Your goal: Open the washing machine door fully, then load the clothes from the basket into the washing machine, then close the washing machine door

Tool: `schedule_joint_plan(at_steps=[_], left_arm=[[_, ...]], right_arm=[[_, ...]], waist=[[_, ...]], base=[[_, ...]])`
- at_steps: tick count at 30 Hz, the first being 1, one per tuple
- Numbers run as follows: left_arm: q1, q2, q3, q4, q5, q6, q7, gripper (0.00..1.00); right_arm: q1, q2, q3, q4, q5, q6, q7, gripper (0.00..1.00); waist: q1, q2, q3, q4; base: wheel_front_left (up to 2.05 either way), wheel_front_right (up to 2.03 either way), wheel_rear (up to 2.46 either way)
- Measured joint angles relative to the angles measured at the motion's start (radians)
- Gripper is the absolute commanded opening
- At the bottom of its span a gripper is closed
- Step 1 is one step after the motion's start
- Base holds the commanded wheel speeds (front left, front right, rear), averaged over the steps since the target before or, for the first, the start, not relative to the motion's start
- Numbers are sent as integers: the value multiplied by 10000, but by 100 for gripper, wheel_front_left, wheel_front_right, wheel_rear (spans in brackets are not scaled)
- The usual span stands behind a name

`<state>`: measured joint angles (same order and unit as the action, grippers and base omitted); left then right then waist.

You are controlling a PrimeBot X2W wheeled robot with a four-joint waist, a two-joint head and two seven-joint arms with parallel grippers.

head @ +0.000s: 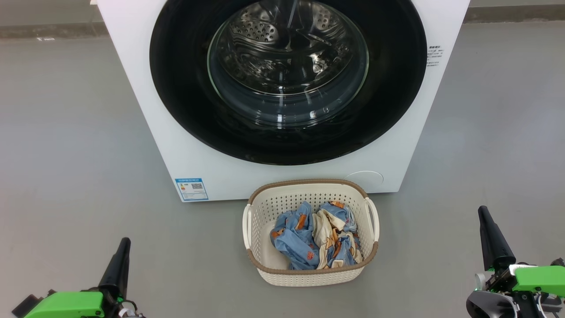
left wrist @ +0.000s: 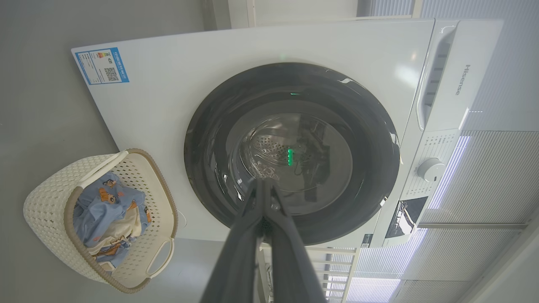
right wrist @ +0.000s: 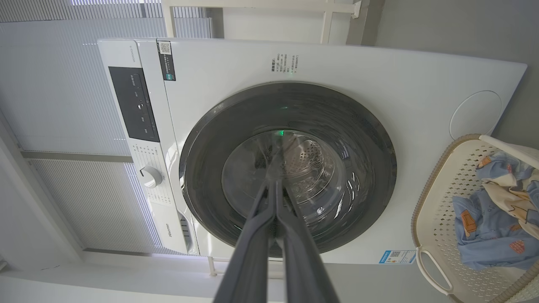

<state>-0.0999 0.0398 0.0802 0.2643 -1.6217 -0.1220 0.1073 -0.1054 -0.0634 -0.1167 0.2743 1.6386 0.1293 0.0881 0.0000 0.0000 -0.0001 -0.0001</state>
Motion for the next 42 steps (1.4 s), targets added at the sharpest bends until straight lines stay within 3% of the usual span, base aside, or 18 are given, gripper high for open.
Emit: schedule_joint_plan(at_steps=[42], left_arm=[[0,-2,2,0,0,0,0,0]], right_arm=[[0,8,-25,2,-12,0,46,0]], waist=[[0,0,0,0]], base=[[0,0,0]])
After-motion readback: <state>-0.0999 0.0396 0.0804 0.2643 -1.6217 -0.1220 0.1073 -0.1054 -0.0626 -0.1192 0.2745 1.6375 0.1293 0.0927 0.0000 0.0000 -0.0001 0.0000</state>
